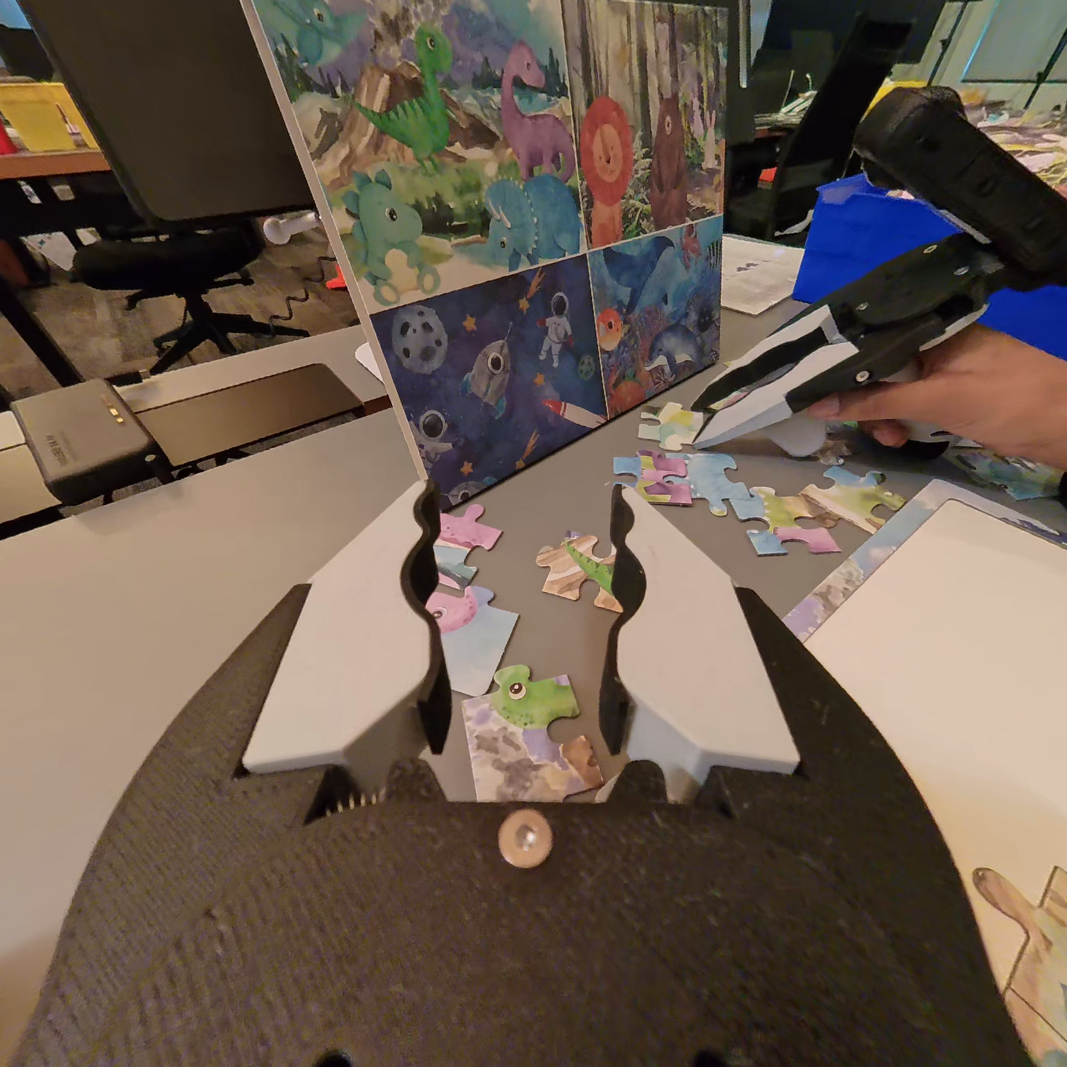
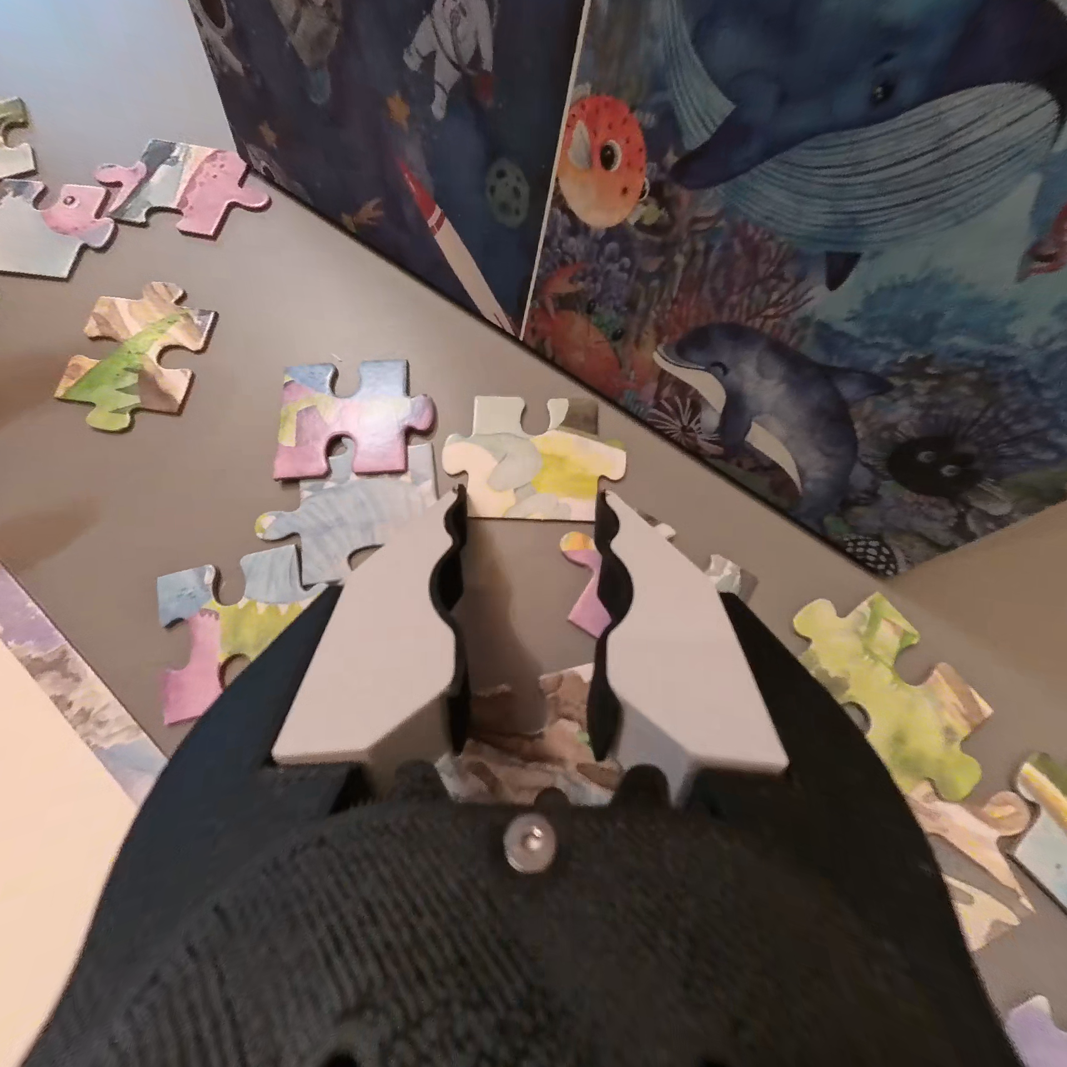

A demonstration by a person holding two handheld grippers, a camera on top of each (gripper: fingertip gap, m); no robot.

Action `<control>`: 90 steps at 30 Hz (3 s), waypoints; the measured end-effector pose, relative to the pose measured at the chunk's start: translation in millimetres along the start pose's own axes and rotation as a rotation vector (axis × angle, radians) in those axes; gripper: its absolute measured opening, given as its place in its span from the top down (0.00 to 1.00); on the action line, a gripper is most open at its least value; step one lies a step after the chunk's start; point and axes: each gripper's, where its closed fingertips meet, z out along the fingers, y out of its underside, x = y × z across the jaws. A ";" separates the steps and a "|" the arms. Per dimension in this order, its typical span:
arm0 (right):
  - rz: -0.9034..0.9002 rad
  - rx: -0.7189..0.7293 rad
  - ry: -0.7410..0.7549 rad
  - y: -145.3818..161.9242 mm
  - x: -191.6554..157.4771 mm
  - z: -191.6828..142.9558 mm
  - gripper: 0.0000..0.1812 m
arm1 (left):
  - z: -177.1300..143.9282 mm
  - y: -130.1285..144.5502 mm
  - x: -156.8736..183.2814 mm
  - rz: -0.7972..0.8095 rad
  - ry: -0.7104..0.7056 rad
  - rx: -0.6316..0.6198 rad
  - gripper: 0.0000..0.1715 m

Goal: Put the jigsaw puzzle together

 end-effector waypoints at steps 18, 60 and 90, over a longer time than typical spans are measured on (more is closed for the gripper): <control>-0.076 0.089 -0.034 0.6 -17.0 -26.6 0.73 | 0.4 -4.3 9.6 0.057 0.008 -0.005 0.66; -0.153 0.006 -0.155 10.6 -14.9 -13.6 0.78 | -0.2 -5.4 10.2 0.057 0.013 -0.003 0.66; -0.110 -0.014 -0.205 18.3 -22.1 -22.8 0.70 | 0.3 -5.6 11.8 0.059 0.020 -0.011 0.66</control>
